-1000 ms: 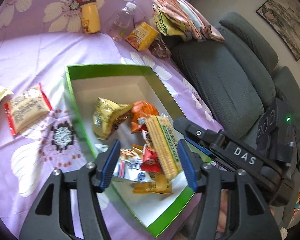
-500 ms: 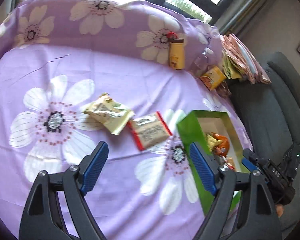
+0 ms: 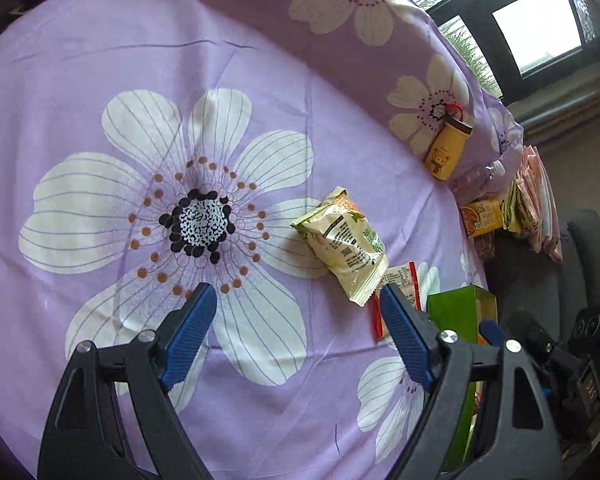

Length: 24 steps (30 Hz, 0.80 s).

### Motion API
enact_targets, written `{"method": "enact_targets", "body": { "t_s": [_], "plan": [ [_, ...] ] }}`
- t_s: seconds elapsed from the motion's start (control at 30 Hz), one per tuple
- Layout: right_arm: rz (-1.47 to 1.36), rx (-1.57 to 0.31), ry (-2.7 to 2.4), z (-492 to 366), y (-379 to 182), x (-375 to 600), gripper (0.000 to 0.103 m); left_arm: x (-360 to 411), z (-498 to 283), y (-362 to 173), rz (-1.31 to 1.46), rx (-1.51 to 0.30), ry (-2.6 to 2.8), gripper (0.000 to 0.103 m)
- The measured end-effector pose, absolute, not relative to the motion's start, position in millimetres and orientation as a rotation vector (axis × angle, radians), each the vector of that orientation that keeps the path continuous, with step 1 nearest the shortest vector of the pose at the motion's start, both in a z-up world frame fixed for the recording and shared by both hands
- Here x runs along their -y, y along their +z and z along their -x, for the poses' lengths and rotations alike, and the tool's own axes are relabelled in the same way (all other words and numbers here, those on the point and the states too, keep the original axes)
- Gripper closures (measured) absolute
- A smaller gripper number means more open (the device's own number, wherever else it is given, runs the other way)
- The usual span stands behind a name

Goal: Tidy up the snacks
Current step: 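Move to and grasp the small green-and-orange packet with the right gripper, then carry the green-and-orange packet over the box with the right gripper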

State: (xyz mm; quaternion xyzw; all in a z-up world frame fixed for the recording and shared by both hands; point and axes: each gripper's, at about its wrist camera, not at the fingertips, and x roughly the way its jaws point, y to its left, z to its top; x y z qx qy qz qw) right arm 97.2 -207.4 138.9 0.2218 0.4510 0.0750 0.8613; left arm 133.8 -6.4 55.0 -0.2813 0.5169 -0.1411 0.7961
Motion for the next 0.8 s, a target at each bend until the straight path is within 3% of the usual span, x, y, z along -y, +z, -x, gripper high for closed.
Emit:
{"method": "enact_targets", "body": {
  "t_s": [0.3,0.57,0.7,0.8],
  "plan": [
    [-0.398,-1.118,0.199,-207,84,158,0.03,16,-142,41,0.593,-1.117,-0.33,0.02],
    [-0.272,-1.178,0.287,-225,54,143,0.062,14,-148,33,0.639,-1.107,-0.353,0.021],
    [-0.351,-1.237,0.383,-214,46,138,0.066,16,-144,34,0.618,-1.089,-0.349,0.021],
    [-0.36,-1.249,0.433,-206,44,131,0.067,24,-144,35,0.57,-1.091,-0.366,0.031]
  ]
}}
